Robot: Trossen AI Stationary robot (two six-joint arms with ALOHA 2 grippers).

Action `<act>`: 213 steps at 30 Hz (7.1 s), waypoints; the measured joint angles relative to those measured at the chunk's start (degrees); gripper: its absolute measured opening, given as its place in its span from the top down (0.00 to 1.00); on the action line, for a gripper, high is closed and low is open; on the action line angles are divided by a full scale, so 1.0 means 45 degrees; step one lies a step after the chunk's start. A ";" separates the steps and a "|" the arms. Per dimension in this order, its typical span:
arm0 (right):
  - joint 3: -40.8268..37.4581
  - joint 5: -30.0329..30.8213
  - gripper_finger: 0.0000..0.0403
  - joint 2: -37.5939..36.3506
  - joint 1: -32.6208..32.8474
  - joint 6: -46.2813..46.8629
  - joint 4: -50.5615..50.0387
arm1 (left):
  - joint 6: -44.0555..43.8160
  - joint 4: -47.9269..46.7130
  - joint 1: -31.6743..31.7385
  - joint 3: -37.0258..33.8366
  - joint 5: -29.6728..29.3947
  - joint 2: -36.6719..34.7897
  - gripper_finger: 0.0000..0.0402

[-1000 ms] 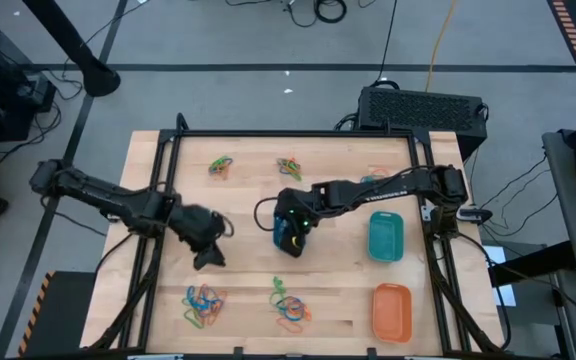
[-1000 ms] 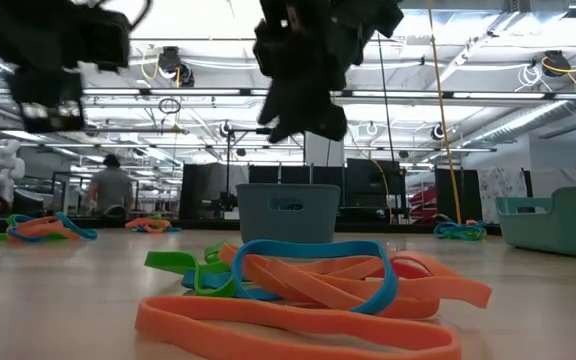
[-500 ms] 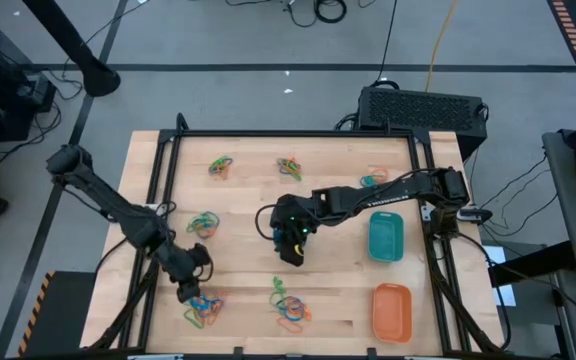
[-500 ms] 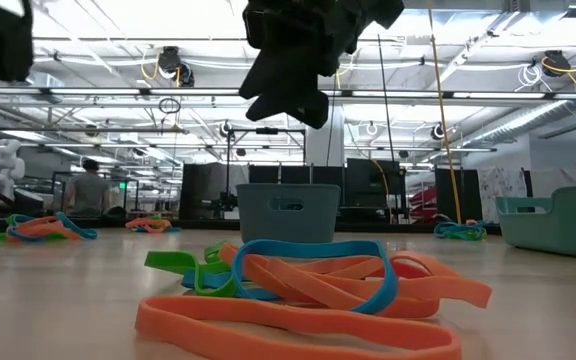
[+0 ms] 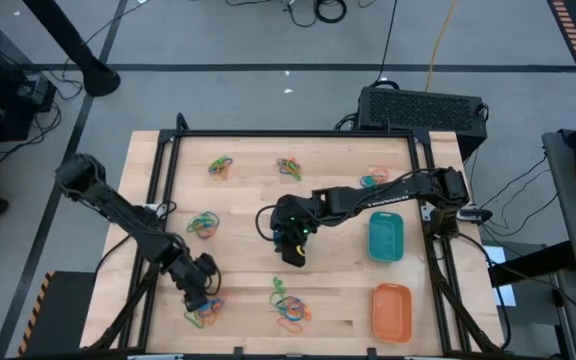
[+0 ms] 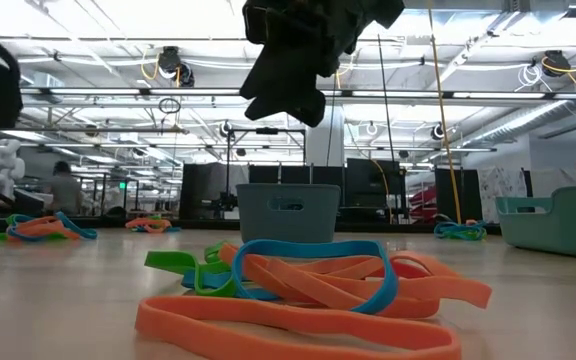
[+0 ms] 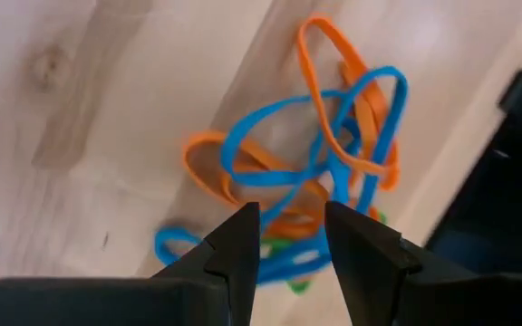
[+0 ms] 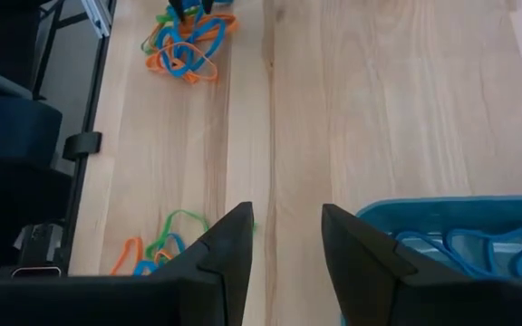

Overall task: Sort rubber bands into baskets
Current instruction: Put the blue rubberband into the blue bin

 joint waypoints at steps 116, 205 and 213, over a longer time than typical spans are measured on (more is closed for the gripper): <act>0.0000 0.1724 0.72 0.0078 0.0326 -0.5479 0.4308 | 0.5842 0.5871 0.5285 0.0000 -0.3382 -0.3852 1.00; 0.0000 0.2948 0.71 -0.0894 -0.2272 -0.1068 -0.3029 | 0.5476 -0.3188 0.5946 0.0005 -0.6402 -0.7825 0.66; 0.0001 0.3029 0.71 -0.3055 -0.2736 -0.1798 -0.5182 | 0.5375 -0.2895 0.5946 0.0005 -0.6398 -0.7825 0.66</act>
